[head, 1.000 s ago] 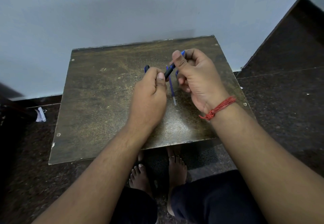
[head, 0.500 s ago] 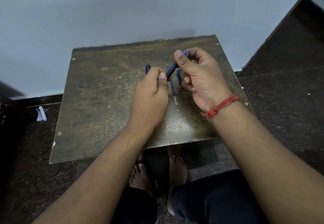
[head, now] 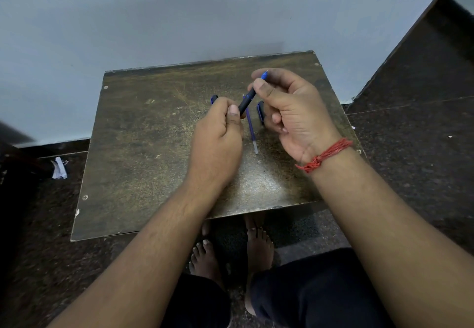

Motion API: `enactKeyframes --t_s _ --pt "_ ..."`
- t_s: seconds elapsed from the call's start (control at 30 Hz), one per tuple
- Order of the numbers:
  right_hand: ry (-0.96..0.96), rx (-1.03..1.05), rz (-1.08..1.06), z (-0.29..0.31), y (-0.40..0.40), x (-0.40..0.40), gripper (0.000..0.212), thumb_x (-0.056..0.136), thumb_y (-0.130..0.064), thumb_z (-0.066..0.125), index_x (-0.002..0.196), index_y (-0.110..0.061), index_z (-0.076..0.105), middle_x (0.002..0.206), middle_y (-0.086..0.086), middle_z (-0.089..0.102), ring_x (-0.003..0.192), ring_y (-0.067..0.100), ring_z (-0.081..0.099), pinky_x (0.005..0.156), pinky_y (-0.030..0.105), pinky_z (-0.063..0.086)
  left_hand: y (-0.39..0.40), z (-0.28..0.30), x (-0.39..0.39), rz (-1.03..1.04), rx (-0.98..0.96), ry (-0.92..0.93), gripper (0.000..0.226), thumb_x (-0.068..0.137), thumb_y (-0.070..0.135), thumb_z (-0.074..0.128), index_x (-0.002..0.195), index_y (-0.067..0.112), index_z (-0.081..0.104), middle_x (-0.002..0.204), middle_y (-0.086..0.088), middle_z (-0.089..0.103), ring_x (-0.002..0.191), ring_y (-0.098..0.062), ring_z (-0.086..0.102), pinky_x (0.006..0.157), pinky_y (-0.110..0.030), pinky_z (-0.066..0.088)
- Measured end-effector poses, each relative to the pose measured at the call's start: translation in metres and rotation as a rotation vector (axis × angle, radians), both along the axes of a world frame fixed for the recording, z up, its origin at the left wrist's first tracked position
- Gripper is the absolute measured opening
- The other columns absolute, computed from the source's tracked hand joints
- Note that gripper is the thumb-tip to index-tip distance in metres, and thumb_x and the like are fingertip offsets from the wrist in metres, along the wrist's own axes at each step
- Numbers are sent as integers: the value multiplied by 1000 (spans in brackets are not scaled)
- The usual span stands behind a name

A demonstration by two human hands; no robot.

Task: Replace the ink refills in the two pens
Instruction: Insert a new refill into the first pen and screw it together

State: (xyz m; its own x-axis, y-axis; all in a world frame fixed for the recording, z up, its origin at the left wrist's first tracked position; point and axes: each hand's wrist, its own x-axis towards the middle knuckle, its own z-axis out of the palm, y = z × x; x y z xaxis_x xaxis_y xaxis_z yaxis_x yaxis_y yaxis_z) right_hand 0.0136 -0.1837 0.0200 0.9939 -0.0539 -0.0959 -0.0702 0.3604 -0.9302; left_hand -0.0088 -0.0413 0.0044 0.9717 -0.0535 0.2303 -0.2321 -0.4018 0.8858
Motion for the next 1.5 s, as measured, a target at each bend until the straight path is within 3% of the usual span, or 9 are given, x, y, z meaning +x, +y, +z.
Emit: enactKeyframes --t_s 0.1,0.23,0.33,0.47,0.63,0.77,0.9,1.23,1.5 --pt "16 -37 -43 0 4 -1 9 88 -16 75 88 -20 67 70 -6 60 42 4 42 34 14 29 -1 2 -2 -7 28 -5 26 105 25 38 83 17 50 66 -6 57 58 -10 46 58 -38 41" --pt "16 -47 -35 -1 3 -1 14 88 -17 75 100 -16 67 100 16 69 46 6 46 35 15 28 0 2 -1 -2 12 10 26 105 25 38 85 16 51 64 0 54 56 -6 44 57 -34 40" --pt "-11 22 10 -1 0 0 15 95 -8 63 110 -9 65 116 14 73 41 4 41 35 15 24 1 2 0 7 -6 16 27 105 24 38 84 14 51 64 1 53 54 -4 42 53 -28 36" --pt "-17 39 17 -3 -2 1 13 95 -5 61 105 -10 68 102 11 75 38 4 35 34 15 24 0 2 -1 0 0 21 27 104 25 38 82 17 50 64 3 53 54 -4 41 54 -26 35" --pt "8 -7 -55 -4 1 2 7 89 -16 73 88 -17 67 67 -7 58 39 5 36 34 14 21 -2 2 -2 -28 12 22 27 106 25 39 83 16 50 65 -3 54 55 -8 42 53 -32 36" --pt "6 1 -56 -3 0 1 10 93 -24 70 98 -16 66 97 4 70 42 5 40 34 15 22 -1 2 -1 -13 -9 31 28 104 28 37 84 14 52 65 1 51 56 -9 42 54 -33 37" --pt "-35 34 13 -1 -3 0 13 100 -12 58 110 -11 65 119 12 73 39 4 37 34 16 22 1 1 1 1 -38 34 31 103 29 36 88 8 54 65 4 49 58 -9 42 56 -30 36" --pt "-9 10 -51 -1 0 2 11 93 -11 68 86 -16 62 83 5 70 36 5 34 34 13 21 -1 0 -1 -25 -25 34 28 105 26 38 83 15 51 64 4 48 56 -11 41 55 -35 37" --pt "-1 -49 -65 -1 -2 1 5 93 -16 69 90 -13 66 81 2 69 39 4 39 36 14 25 -1 2 -1 -9 24 -15 21 105 23 45 85 19 52 64 -3 53 53 -9 41 52 -33 36"
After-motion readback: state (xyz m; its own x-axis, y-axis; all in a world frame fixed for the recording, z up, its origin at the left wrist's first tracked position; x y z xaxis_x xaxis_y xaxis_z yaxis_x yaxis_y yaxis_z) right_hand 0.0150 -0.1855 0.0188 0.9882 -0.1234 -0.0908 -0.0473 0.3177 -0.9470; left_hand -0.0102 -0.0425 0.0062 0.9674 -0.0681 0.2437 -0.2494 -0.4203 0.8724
